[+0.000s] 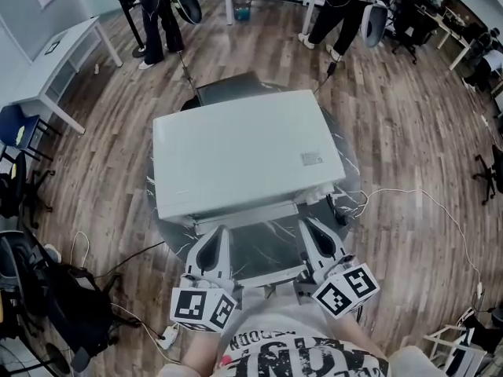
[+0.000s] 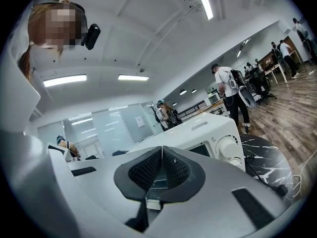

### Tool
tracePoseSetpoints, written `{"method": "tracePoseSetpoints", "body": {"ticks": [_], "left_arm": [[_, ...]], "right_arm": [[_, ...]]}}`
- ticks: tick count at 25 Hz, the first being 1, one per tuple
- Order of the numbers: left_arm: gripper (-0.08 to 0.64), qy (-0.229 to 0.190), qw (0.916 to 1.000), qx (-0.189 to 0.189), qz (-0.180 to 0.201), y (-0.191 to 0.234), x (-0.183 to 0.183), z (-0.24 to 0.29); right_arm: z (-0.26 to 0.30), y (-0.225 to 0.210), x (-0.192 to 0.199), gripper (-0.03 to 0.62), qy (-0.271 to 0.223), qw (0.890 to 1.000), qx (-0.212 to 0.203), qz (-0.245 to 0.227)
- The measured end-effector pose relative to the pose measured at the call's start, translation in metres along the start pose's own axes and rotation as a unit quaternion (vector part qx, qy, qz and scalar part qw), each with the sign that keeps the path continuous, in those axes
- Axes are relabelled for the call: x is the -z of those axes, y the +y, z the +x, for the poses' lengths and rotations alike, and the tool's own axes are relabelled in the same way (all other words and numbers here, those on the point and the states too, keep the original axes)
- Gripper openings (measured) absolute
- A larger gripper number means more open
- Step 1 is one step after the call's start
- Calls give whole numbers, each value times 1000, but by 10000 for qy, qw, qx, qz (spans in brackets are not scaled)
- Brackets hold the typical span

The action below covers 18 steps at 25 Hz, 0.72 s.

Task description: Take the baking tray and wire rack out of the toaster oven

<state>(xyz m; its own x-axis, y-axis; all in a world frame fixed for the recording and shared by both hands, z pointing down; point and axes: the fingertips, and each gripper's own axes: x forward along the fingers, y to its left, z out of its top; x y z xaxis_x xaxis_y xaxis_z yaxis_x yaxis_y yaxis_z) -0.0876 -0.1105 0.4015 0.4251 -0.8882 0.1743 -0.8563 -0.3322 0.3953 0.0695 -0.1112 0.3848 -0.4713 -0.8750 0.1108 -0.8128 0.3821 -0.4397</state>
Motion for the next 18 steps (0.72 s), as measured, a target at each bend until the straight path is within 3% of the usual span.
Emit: {"method": "tracePoseSetpoints", "body": {"ticks": [5,9,11,14,16,18], "left_arm": [[2,80,9999,-56,-112,9,7,3],[3,207,9984,-7,-527,18,22,8],[3,265,9954,41,-917,26,31,11],[104,357,9838,74,-1757,42,45,17],[106,433,9721,34,-2305,53,57,24],[121,488,9571,-17,-2857,65,70,33]], "right_arm": [[5,-5,10,3,89,9997,29,230],[14,-15,26,5,238,9978,133,596],[21,-18,34,5,288,9959,182,841],[33,-23,46,16,368,9927,277,1114],[42,-28,53,85,423,9899,338,1310],[51,-34,59,99,484,9875,393,1450]]}}
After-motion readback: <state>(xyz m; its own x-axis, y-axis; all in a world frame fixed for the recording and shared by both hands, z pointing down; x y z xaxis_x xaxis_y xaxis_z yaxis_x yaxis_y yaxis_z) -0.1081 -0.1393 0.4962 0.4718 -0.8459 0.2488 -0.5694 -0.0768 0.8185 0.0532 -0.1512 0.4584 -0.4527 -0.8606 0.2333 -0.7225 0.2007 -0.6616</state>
